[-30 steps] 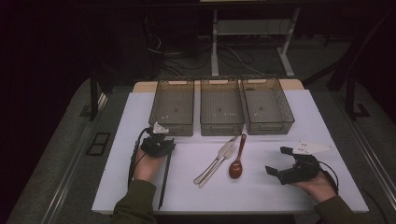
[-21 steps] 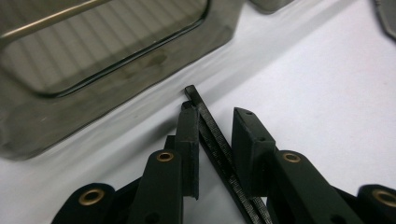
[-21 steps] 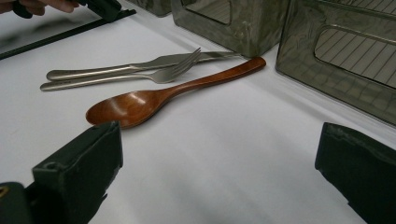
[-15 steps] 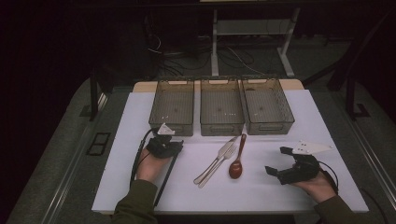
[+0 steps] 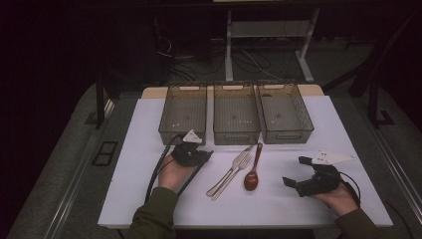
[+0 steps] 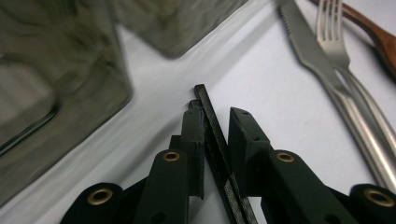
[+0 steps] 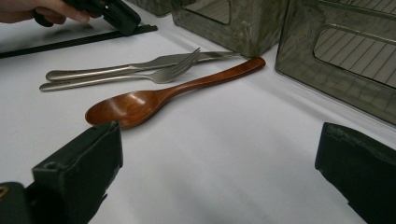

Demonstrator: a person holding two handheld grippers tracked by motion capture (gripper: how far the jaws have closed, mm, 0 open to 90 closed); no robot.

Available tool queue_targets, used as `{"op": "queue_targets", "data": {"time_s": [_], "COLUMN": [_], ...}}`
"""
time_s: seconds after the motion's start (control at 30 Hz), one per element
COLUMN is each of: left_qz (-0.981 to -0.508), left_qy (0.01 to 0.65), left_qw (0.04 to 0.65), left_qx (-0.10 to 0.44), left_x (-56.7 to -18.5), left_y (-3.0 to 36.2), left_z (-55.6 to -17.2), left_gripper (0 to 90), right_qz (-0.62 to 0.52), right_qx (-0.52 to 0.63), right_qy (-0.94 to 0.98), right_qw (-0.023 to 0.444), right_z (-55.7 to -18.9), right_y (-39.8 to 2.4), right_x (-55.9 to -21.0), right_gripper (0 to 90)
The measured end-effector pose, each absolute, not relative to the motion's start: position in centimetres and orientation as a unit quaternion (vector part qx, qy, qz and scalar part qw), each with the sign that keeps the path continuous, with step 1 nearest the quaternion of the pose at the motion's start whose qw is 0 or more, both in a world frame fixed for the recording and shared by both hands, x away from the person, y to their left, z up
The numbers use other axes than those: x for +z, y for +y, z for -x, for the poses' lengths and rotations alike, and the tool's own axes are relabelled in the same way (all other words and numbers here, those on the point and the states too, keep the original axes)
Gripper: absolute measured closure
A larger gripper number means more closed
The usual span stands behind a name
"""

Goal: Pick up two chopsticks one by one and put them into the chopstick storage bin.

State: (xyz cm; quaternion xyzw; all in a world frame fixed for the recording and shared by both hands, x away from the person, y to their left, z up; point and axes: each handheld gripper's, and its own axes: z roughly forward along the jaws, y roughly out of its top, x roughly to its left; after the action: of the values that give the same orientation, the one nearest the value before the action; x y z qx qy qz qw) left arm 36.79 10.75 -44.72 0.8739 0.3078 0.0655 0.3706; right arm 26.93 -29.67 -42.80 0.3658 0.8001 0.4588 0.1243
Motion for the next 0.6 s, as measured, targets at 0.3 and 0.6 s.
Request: {"op": "queue_targets", "data": {"time_s": [0.3,0.6], "left_qz": [-0.878,-0.869], "left_qy": [0.282,0.298], "left_qw": [0.382,0.39], "left_qx": [0.054,0.059], "left_x": [-44.9,-44.5], "left_y": [9.3,9.6], "left_z": [-36.9,-36.7], "left_gripper": [76.1,61.5], "right_qz": [-0.366,-0.365], "right_qx": [0.46,0.462], "right_qy": [0.8,0.799], "right_qw": [0.124,0.124], "right_z": [-26.9,-26.9], "right_y": [-29.7,-29.8], "right_x": [-42.8,-42.8], "right_gripper": [0.3,0.3]}}
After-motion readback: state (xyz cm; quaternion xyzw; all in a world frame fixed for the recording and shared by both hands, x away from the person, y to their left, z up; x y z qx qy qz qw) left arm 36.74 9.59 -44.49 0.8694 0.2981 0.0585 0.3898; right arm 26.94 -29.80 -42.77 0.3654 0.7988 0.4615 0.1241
